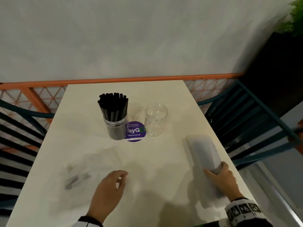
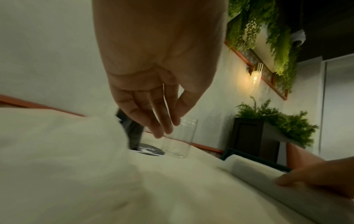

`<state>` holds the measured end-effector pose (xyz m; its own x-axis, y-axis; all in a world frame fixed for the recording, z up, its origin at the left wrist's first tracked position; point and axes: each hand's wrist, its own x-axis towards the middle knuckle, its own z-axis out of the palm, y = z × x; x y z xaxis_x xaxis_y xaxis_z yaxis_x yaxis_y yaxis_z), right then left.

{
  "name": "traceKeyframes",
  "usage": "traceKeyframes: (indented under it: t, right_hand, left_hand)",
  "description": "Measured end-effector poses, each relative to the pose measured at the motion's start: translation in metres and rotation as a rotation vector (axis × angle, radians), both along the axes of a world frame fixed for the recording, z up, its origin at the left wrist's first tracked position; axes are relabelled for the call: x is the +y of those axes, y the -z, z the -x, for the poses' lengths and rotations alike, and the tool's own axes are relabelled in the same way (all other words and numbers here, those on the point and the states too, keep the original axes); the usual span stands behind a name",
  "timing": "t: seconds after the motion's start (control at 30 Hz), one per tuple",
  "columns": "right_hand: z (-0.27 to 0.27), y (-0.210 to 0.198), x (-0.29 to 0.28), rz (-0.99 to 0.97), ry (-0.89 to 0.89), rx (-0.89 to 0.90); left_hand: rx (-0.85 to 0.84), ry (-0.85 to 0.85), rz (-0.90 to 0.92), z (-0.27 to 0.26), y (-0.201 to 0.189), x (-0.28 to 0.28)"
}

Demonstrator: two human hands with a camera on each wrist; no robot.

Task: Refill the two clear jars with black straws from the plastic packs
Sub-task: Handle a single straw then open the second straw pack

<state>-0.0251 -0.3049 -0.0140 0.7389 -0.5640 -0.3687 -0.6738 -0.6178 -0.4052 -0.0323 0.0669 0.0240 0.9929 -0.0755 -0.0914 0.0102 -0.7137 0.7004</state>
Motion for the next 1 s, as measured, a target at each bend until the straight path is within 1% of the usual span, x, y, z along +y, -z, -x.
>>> traceKeyframes:
  t: [0.03, 0.1, 0.2, 0.27, 0.3, 0.4, 0.47, 0.5, 0.57, 0.63, 0.7, 0.77, 0.8, 0.87, 0.93, 1.0]
  right_hand:
    - [-0.002, 0.001, -0.004, -0.055, -0.029, 0.010]
    - [-0.007, 0.004, -0.009, -0.098, -0.120, 0.001]
    - [-0.014, 0.005, -0.007, -0.131, -0.359, 0.016]
    - [-0.016, 0.005, -0.002, -0.082, -0.578, 0.033]
    - [-0.016, 0.003, 0.001, -0.043, -0.690, 0.013]
    - [-0.015, -0.002, 0.014, 0.073, -0.970, -0.167]
    - [-0.014, -0.002, 0.022, 0.143, -1.110, -0.308]
    - [-0.014, -0.003, 0.026, 0.191, -1.166, -0.364]
    - [-0.014, -0.003, 0.034, 0.256, -1.240, -0.437]
    - [-0.016, -0.005, 0.038, 0.277, -1.291, -0.475]
    - [-0.018, -0.004, 0.039, 0.292, -1.316, -0.514]
    - [-0.018, -0.002, 0.039, 0.343, -1.315, -0.543]
    - [-0.019, -0.003, 0.039, 0.360, -1.312, -0.535]
    - [-0.020, -0.005, 0.038, 0.359, -1.305, -0.494]
    - [-0.021, -0.012, 0.035, 0.319, -1.278, -0.398]
    - [-0.025, -0.012, 0.028, 0.248, -1.227, -0.345]
  left_hand:
    - [-0.005, 0.038, 0.039, -0.003, 0.001, -0.016]
    - [-0.008, 0.115, 0.096, -0.007, 0.005, -0.047]
    - [0.021, 0.155, 0.145, -0.015, 0.012, -0.083]
    - [0.022, 0.103, 0.169, -0.019, 0.014, -0.097]
    - [0.022, 0.058, 0.177, -0.021, 0.014, -0.101]
    - [0.040, -0.116, 0.215, -0.024, 0.012, -0.107]
    - [0.121, -0.196, 0.275, -0.023, 0.010, -0.107]
    - [0.172, -0.208, 0.295, -0.021, 0.010, -0.107]
    - [0.252, -0.182, 0.273, -0.015, 0.009, -0.106]
    - [0.240, -0.191, 0.222, -0.010, 0.009, -0.105]
    - [0.238, -0.265, 0.187, -0.010, 0.009, -0.103]
    - [0.304, -0.333, 0.172, -0.011, 0.008, -0.098]
    - [0.341, -0.328, 0.175, -0.012, 0.006, -0.094]
    - [0.360, -0.249, 0.188, -0.014, 0.001, -0.087]
    - [0.307, -0.202, 0.177, -0.015, -0.003, -0.083]
    - [0.238, -0.218, 0.178, -0.018, -0.005, -0.080]
